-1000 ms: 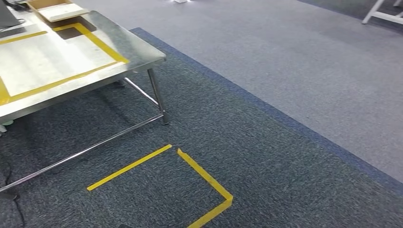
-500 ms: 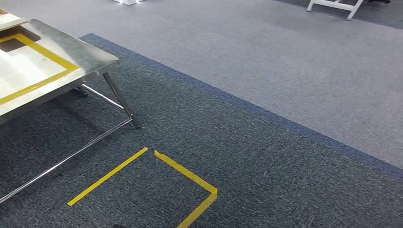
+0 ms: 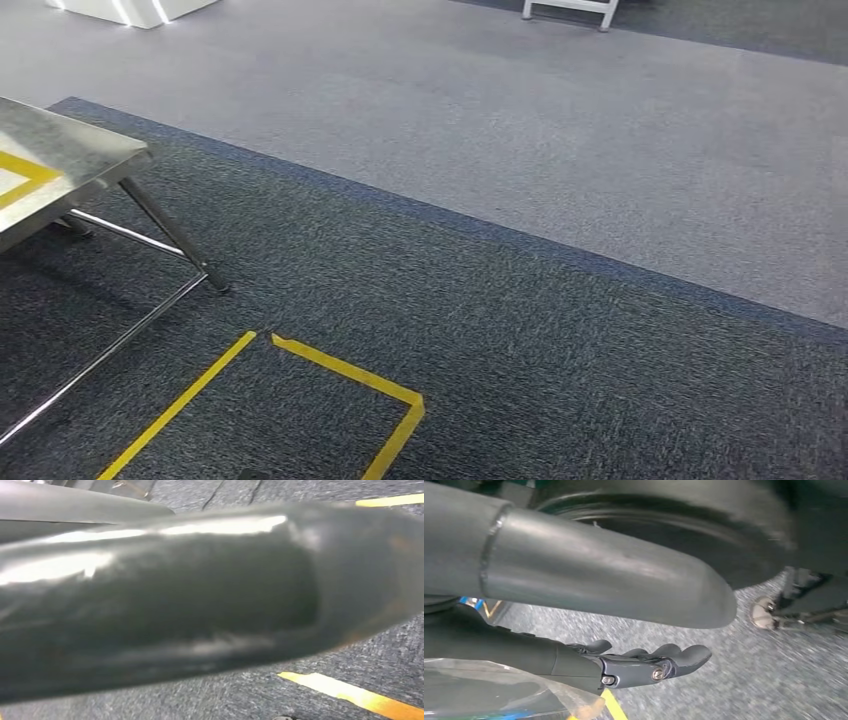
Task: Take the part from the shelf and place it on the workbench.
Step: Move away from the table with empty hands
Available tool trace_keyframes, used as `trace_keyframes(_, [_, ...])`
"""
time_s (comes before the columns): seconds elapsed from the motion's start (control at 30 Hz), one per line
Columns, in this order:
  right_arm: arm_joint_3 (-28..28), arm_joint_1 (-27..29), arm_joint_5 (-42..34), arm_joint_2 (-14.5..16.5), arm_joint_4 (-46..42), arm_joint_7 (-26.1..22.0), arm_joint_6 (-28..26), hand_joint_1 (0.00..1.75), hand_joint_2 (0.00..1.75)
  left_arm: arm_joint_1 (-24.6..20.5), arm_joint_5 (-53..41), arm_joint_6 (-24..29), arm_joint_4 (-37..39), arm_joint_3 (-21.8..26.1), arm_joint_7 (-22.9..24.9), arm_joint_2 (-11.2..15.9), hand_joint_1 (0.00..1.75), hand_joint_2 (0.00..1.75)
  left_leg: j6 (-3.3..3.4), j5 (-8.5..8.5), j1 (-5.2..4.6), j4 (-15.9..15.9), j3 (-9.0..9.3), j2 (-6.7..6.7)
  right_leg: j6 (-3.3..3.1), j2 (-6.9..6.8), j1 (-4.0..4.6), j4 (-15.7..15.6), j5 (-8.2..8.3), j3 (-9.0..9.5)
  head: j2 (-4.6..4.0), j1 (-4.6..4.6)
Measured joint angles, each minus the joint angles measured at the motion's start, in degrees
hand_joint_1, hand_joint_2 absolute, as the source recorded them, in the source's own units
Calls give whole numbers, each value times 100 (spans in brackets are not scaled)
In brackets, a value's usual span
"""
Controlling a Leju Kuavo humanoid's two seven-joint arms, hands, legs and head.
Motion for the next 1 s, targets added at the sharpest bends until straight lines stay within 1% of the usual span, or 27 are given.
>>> trace_keyframes(0.03, [0,7,11,0,0,16,5,0,0,-10,-2,-46,0,1,-4,-7,0,0,39,22,8,-25,-1,80,25,-143,7,114,-76,-82,0,15])
trace_keyframes(0.1, [1,-7,56,1,-1,57,25,0,0,-21,35,-209,0,5,-74,-22,0,0,89,43,8,-52,-12,253,60,-540,18,682,-411,-368,0,44])
trace_keyframes(0.13, [1,-16,76,1,-1,74,32,0,0,-16,135,-279,0,27,-197,-31,0,0,98,44,2,-52,-22,349,82,-642,9,1097,-616,-562,0,55])
trace_keyframes(0.17, [1,-21,88,1,-1,83,34,0,0,-10,304,-326,0,79,-393,-44,0,0,98,44,-2,-51,-30,443,102,-689,-2,1471,-775,-727,0,56])
trace_keyframes(0.2, [1,-19,87,2,-1,79,28,0,0,-12,525,-333,0,165,-642,-59,0,0,96,43,-3,-50,-36,534,119,-706,-15,1692,-842,-809,0,56])
trace_keyframes(0.23, [0,-13,82,2,-1,74,16,0,0,-21,745,-325,0,277,-899,-77,0,0,91,40,-2,-48,-40,619,134,-722,-30,1755,-829,-806,0,58])
trace_keyframes(0.27, [-1,-7,80,3,-1,64,3,0,0,-38,907,-310,0,394,-1108,-98,0,0,80,35,2,-47,-34,689,143,-752,-46,1536,-700,-654,0,57])
trace_keyframes(0.3, [-2,-4,85,3,-1,55,-9,0,0,-58,1003,-296,0,505,-1251,-114,0,0,62,25,6,-44,-22,755,151,-822,-60,1152,-519,-411,0,57])
trace_keyframes(0.33, [-2,-8,95,4,-1,44,-16,0,0,-72,1033,-288,0,593,-1327,-124,0,0,34,13,6,-40,-6,810,159,-973,-61,710,-384,-149,0,60])
trace_keyframes(0.37, [-2,-19,104,7,-1,28,-18,0,0,-83,1020,-284,0,663,-1359,-128,0,0,-4,-7,-10,-22,6,864,140,-1097,-56,328,-276,79,0,65])
trace_keyframes(0.4, [-1,-31,113,10,-1,7,-21,0,0,-90,979,-281,0,714,-1356,-127,0,0,-40,-22,-29,-6,16,913,109,-1187,-46,107,-237,208,0,65])
trace_keyframes(0.43, [-1,-38,121,13,-1,-19,-25,0,0,-94,917,-274,0,745,-1326,-123,0,0,-69,-32,-48,6,23,959,72,-1226,-32,24,-247,252,0,61])
trace_keyframes(0.5, [1,-26,150,16,-1,-69,-44,0,0,-105,777,-251,0,770,-1215,-119,0,0,-120,-45,-48,13,40,1038,-18,-1102,-22,38,-236,232,0,51])
trace_keyframes(0.53, [3,-17,178,16,-1,-81,-54,0,0,-112,726,-241,0,772,-1144,-119,0,0,-151,-89,-29,43,37,967,-54,-1046,-22,40,-230,224,0,43])
trace_keyframes(0.57, [8,-17,209,17,-1,-81,-63,0,0,-114,685,-234,0,772,-1081,-120,0,0,-177,-191,-9,160,-3,834,-98,-983,-24,37,-220,218,0,38])
trace_keyframes(0.63, [22,-39,282,34,0,-44,-54,0,0,-97,612,-226,0,772,-947,-121,0,0,-197,-547,11,758,-250,487,-165,-847,-19,31,-204,215,0,19])
trace_keyframes(0.67, [32,-50,314,46,0,-19,-38,0,0,-80,552,-218,0,769,-866,-121,0,0,-185,-728,9,1174,-436,398,-189,-765,-7,31,-200,213,0,14])
trace_keyframes(0.7, [44,-53,343,60,0,5,-15,0,0,-63,479,-207,0,763,-775,-120,0,0,-168,-837,2,1524,-605,359,-202,-675,8,32,-198,214,0,11])
trace_keyframes(0.73, [56,-47,370,68,1,27,6,0,0,-49,398,-194,0,750,-689,-119,0,0,-145,-837,-7,1709,-708,342,-210,-582,22,32,-196,218,0,9])
trace_keyframes(0.77, [66,-38,392,77,1,45,22,0,0,-42,331,-182,0,730,-624,-117,0,0,-115,-721,-16,1670,-716,325,-214,-488,36,33,-194,226,0,8])
trace_keyframes(0.8, [75,-31,413,84,1,62,34,0,0,-40,278,-175,0,707,-580,-115,0,0,-77,-512,-27,1420,-630,287,-215,-395,46,34,-193,238,0,9])
trace_keyframes(0.83, [87,-28,428,92,1,75,41,0,0,-40,247,-173,0,684,-556,-114,0,0,-35,-264,-38,1031,-482,177,-215,-308,49,35,-193,246,0,8])
trace_keyframes(0.87, [101,-34,438,105,1,83,44,0,0,-40,232,-171,1,668,-540,-108,0,0,6,-83,-38,658,-339,5,-210,-228,56,42,-192,245,0,13])
trace_keyframes(0.9, [115,-43,442,117,1,89,46,0,0,-42,223,-167,1,658,-531,-104,0,0,24,22,-38,353,-222,-143,-198,-149,52,51,-187,224,0,11])
trace_keyframes(0.93, [131,-51,443,128,2,92,48,0,0,-45,221,-162,2,650,-528,-101,0,0,29,55,-41,178,-163,-254,-174,-74,39,57,-176,191,0,9])
trace_keyframes(0.97, [142,-54,444,136,2,95,48,0,0,-50,219,-158,2,643,-525,-98,0,0,23,32,-45,123,-149,-279,-138,-3,24,58,-160,154,0,4])
trace_keyframes(1.0, [151,-46,444,138,4,98,49,0,0,-55,216,-152,2,635,-525,-100,0,0,17,35,-50,79,-137,-219,-96,69,4,50,-143,106,0,-3])
